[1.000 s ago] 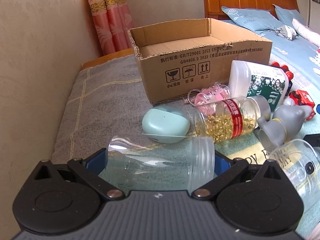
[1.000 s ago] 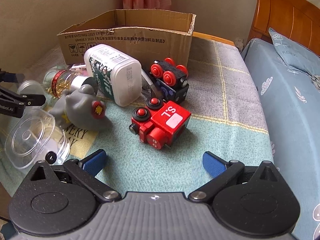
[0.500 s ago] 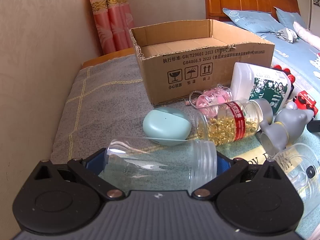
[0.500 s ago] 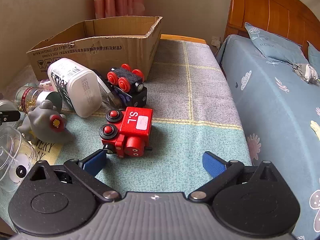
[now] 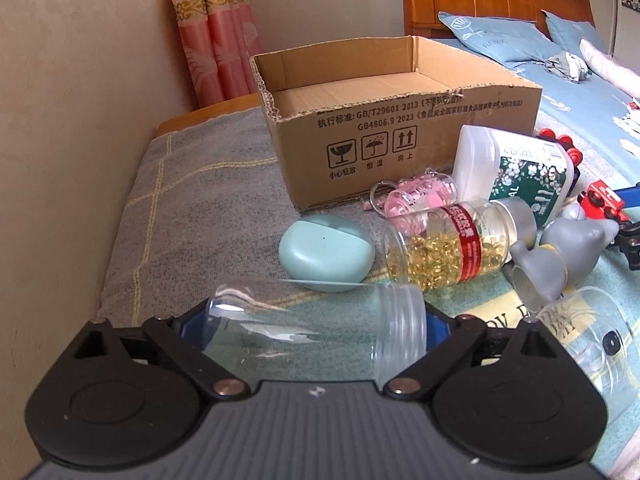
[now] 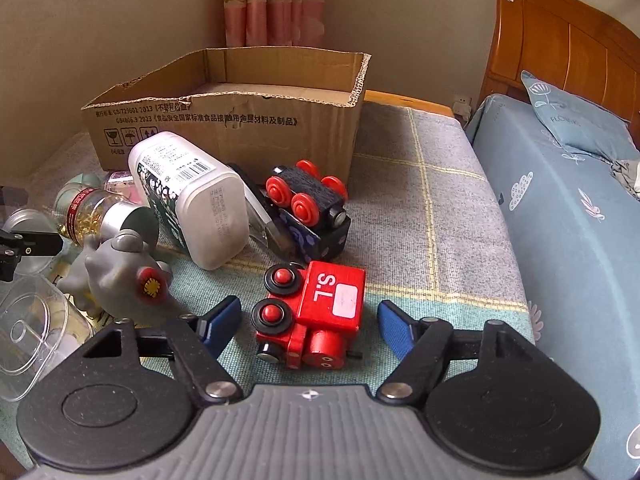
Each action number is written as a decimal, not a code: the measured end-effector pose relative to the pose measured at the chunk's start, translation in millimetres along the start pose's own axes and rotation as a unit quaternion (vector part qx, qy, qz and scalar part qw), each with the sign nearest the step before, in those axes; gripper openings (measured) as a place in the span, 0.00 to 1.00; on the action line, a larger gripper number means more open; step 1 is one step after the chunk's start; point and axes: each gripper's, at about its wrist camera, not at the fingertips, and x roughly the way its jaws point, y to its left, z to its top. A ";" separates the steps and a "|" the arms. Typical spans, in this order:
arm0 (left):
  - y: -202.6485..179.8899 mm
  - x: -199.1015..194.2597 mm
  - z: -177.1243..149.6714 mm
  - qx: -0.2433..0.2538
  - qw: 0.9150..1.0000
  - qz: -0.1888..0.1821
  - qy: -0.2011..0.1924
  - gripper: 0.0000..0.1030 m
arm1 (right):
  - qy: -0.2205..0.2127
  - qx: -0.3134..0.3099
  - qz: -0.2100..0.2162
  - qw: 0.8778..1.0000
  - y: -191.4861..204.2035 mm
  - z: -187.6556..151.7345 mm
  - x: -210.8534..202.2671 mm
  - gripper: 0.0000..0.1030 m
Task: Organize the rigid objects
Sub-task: 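Grasp the clear cup with the left tool while the right tool grasps the red SL train, then carry both items into the cardboard box and open both tools to release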
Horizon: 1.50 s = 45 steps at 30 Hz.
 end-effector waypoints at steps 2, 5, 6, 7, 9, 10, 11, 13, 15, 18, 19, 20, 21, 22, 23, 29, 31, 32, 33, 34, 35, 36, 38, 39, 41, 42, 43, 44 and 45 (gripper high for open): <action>1.2 -0.9 1.0 -0.006 1.000 -0.002 0.004 0.93 | 0.004 0.002 0.000 1.000 -0.9 1.6 -0.3 0.62; 2.3 -3.4 3.4 -0.015 1.000 -0.003 0.007 0.92 | 0.012 -0.003 0.000 1.000 -1.3 2.5 -1.8 0.54; 2.2 -4.5 4.3 -0.016 1.000 -0.003 0.009 0.92 | 0.013 -0.004 0.000 1.000 -1.6 2.4 -2.2 0.54; 2.1 -5.6 5.7 -0.017 1.000 0.000 0.012 0.92 | 0.015 -0.003 0.001 1.000 -2.0 2.3 -2.8 0.54; 1.4 -9.4 8.3 -0.019 1.000 0.004 0.017 0.92 | 0.019 -0.002 0.006 1.000 -3.8 1.9 -5.1 0.54; 0.6 -11.6 9.4 -0.018 1.000 0.005 0.019 0.92 | 0.021 -0.002 0.009 1.000 -4.7 2.0 -6.5 0.53; -0.2 -14.1 10.7 -0.016 1.000 0.005 0.021 0.92 | 0.022 -0.002 0.012 1.000 -5.8 1.9 -8.7 0.53; -2.3 -18.5 13.5 -0.010 1.000 0.005 0.025 0.92 | 0.025 -0.006 0.018 1.000 -7.3 2.5 -12.4 0.53; -4.1 -23.3 16.4 -0.007 1.000 0.008 0.025 0.92 | 0.028 -0.013 0.018 0.999 -7.9 3.6 -15.9 0.53; -5.4 -35.3 23.2 -0.005 1.000 0.004 0.016 0.92 | 0.028 -0.023 0.025 0.999 -9.8 8.6 -24.9 0.53; -5.6 -40.3 27.1 -0.005 1.000 0.000 0.011 0.92 | 0.026 -0.026 0.028 0.999 -10.1 10.6 -28.6 0.53; -5.9 -44.9 31.3 -0.003 1.000 -0.004 0.005 0.92 | 0.023 -0.030 0.032 0.999 -10.1 12.9 -32.7 0.53; -6.8 -49.1 36.7 0.000 1.000 -0.005 -0.001 0.92 | 0.018 -0.037 0.036 0.999 -10.0 16.8 -37.7 0.53; -8.0 -53.0 43.1 0.005 1.000 -0.004 -0.009 0.92 | 0.013 -0.043 0.037 0.998 -9.5 19.7 -41.5 0.53; -9.8 -56.0 49.9 0.012 1.000 -0.005 -0.019 0.92 | 0.006 -0.052 0.040 0.998 -8.9 23.6 -46.8 0.53; -16.0 -57.9 106.2 0.037 0.997 -0.008 -0.073 0.92 | -0.025 -0.093 0.043 0.994 -5.3 46.0 -65.5 0.53; -17.2 -50.1 124.9 0.042 0.996 -0.008 -0.083 0.92 | -0.035 -0.105 0.036 0.993 -3.1 53.3 -69.5 0.53; -18.0 -44.6 133.4 0.044 0.996 -0.005 -0.084 0.92 | -0.041 -0.110 0.032 0.993 -2.3 56.9 -71.1 0.53; -19.2 -37.5 141.5 0.045 0.996 -0.002 -0.083 0.92 | -0.046 -0.114 0.029 0.992 -2.3 60.4 -72.2 0.53; -20.2 -30.5 148.2 0.045 0.996 0.001 -0.083 0.92 | -0.051 -0.115 0.027 0.992 -2.4 63.5 -73.3 0.53; -21.3 -24.1 153.6 0.042 0.996 0.005 -0.084 0.92 | -0.056 -0.115 0.028 0.991 -2.9 66.5 -74.7 0.53; -22.3 -18.8 157.6 0.039 0.995 0.009 -0.088 0.92 | -0.059 -0.117 0.029 0.991 -2.6 69.4 -75.6 0.53; -24.8 -7.7 162.5 0.038 0.995 0.016 -0.089 0.97 | -0.064 -0.118 0.027 0.991 -2.2 74.9 -75.3 0.53; -26.0 -4.1 163.3 0.036 0.995 0.024 -0.089 0.97 | -0.065 -0.119 0.028 0.990 -1.5 77.3 -75.9 0.53; -26.7 -0.6 159.6 0.029 0.995 0.033 -0.091 0.97 | -0.067 -0.119 0.030 0.990 -1.9 81.9 -73.9 0.53; -25.7 -0.8 157.4 0.022 0.995 0.032 -0.091 0.97 | -0.068 -0.119 0.030 0.990 -2.0 84.0 -73.1 0.53; -22.6 -3.4 152.9 0.013 0.995 0.027 -0.091 0.97 | -0.068 -0.120 0.032 0.990 -2.2 85.9 -72.7 0.53; -20.6 -7.3 148.7 0.005 0.995 0.022 -0.095 0.97 | -0.069 -0.121 0.033 0.990 -2.0 87.9 -72.0 0.53; -17.9 -11.1 143.4 -0.001 0.995 0.018 -0.098 0.98 | -0.068 -0.122 0.033 0.990 -2.3 91.0 -69.6 0.53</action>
